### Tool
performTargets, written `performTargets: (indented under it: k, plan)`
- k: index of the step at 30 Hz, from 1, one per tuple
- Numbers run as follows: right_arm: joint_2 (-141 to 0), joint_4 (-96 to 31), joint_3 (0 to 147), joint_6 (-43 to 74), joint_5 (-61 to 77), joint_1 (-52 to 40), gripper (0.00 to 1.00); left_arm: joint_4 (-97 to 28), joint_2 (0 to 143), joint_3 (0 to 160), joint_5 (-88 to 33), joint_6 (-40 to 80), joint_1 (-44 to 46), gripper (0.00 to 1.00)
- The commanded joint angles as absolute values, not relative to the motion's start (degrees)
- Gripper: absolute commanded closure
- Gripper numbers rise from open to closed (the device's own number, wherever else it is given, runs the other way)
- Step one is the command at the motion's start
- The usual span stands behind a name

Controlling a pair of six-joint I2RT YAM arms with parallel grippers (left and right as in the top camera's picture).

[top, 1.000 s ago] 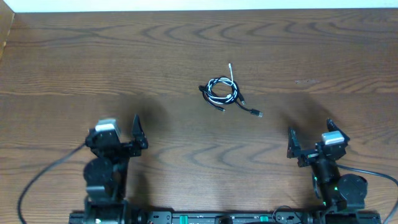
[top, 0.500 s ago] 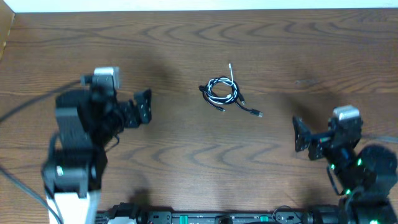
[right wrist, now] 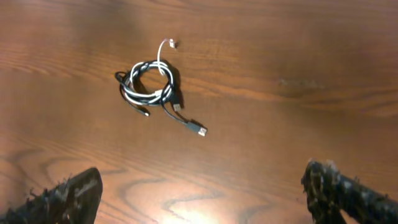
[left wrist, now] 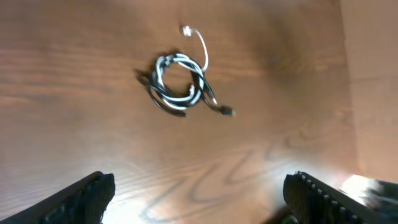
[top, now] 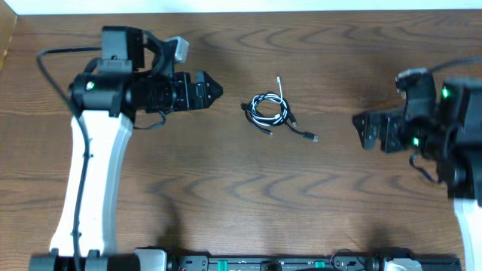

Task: Untangle cables
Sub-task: 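Raise both arms and move grippers toward the cable bundle, then lower the left gripper onto the black-white cable bundle and grasp it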

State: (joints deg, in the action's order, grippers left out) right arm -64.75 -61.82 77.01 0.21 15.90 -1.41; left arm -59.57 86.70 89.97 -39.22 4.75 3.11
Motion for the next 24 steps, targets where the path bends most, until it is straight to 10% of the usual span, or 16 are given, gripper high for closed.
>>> performTargets:
  k: [1, 7, 11, 24]
  plan:
    - [-68.2, -62.4, 78.6, 0.5, 17.3, -1.7, 0.01, -57.8, 89.3, 91.1, -47.4, 5.4, 3.3, 0.08]
    - [-73.1, -62.3, 78.6, 0.6, 26.1, -1.7, 0.01, -52.9, 95.3, 91.0, -39.8, 19.7, 7.5, 0.15]
    - [-75.1, -62.5, 78.6, 0.8, 24.9, -1.7, 0.22, -52.6, 100.2, 91.0, -28.0, 33.7, 11.9, 0.2]
    - [-76.3, -63.9, 78.6, 0.8, 22.1, -1.7, 0.21, -43.4, 117.1, 91.0, -26.3, 51.6, 16.5, 0.42]
